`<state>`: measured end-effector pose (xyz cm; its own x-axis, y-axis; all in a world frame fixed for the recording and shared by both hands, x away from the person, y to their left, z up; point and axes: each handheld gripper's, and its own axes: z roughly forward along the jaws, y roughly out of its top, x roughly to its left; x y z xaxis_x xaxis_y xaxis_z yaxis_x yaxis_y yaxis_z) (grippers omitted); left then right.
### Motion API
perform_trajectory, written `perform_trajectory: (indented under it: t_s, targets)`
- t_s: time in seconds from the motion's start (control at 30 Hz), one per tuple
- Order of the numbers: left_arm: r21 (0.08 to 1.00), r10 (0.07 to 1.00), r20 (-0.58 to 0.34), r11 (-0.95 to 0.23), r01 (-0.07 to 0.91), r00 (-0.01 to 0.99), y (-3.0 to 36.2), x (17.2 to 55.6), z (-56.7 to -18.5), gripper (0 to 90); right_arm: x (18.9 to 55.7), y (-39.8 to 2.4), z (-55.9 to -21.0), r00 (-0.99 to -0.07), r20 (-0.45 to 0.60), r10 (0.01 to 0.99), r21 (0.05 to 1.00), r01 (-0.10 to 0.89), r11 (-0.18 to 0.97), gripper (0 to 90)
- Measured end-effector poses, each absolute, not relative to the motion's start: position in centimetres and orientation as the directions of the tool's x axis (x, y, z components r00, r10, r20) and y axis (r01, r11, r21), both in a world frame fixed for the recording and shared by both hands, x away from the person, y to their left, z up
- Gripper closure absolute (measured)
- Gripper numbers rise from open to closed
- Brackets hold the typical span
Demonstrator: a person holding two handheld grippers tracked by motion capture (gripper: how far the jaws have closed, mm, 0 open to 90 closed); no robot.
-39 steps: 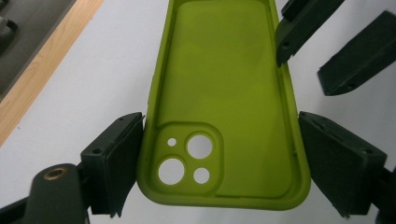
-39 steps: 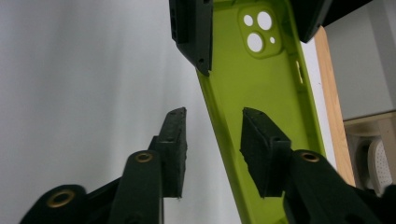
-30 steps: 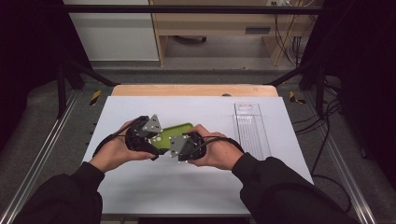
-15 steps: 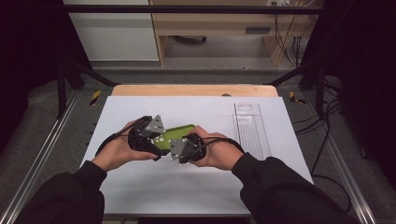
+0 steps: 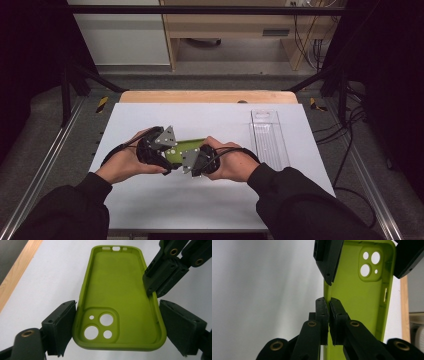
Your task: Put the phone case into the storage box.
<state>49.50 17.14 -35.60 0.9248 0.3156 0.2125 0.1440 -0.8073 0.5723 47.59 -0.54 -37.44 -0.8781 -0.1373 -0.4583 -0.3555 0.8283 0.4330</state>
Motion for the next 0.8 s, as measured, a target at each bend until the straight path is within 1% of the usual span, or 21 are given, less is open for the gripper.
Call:
perform_trajectory:
  t_s: [0.1, 0.2, 0.23, 0.27, 0.3, 0.43, 0.6, 0.8]
  targets:
    - [0.581, 0.316, 0.216, -0.802, 0.138, 0.924, 17.2, 49.5, -36.0, 14.9, 47.8, -0.5, -37.6, -0.886, -0.439, -0.151, 0.433, -0.356, 0.828, 87.2]
    - [0.607, 0.325, 0.192, -0.78, 0.149, 0.926, 17.5, 49.7, -36.2, 14.0, 48.0, -0.5, -37.7, -0.893, -0.423, -0.151, 0.431, -0.345, 0.834, 87.3]
    - [0.613, 0.326, 0.183, -0.775, 0.152, 0.927, 17.6, 49.7, -36.3, 10.9, 48.1, -0.5, -37.8, -0.897, -0.415, -0.15, 0.43, -0.339, 0.836, 87.4]
    - [0.62, 0.33, 0.181, -0.77, 0.153, 0.927, 17.8, 49.8, -36.2, 5.5, 48.2, -0.5, -37.9, -0.9, -0.41, -0.15, 0.425, -0.334, 0.841, 87.5]
    - [0.627, 0.334, 0.179, -0.763, 0.154, 0.925, 18.0, 49.8, -36.2, 4.7, 48.3, -0.5, -37.9, -0.901, -0.409, -0.148, 0.421, -0.33, 0.845, 87.5]
    - [0.695, 0.393, 0.153, -0.695, 0.184, 0.907, 18.9, 49.8, -35.8, 4.4, 49.2, -0.8, -38.1, -0.911, -0.395, -0.121, 0.43, -0.299, 0.852, 87.5]
    - [0.784, 0.451, 0.142, -0.595, 0.179, 0.881, 20.4, 49.6, -35.7, 3.6, 50.5, -1.5, -38.3, -0.92, -0.384, -0.075, 0.444, -0.255, 0.859, 87.4]
    - [0.855, 0.536, 0.122, -0.484, 0.186, 0.835, 21.7, 49.4, -35.6, 3.8, 51.9, -2.3, -38.5, -0.925, -0.379, -0.023, 0.46, -0.21, 0.863, 87.4]
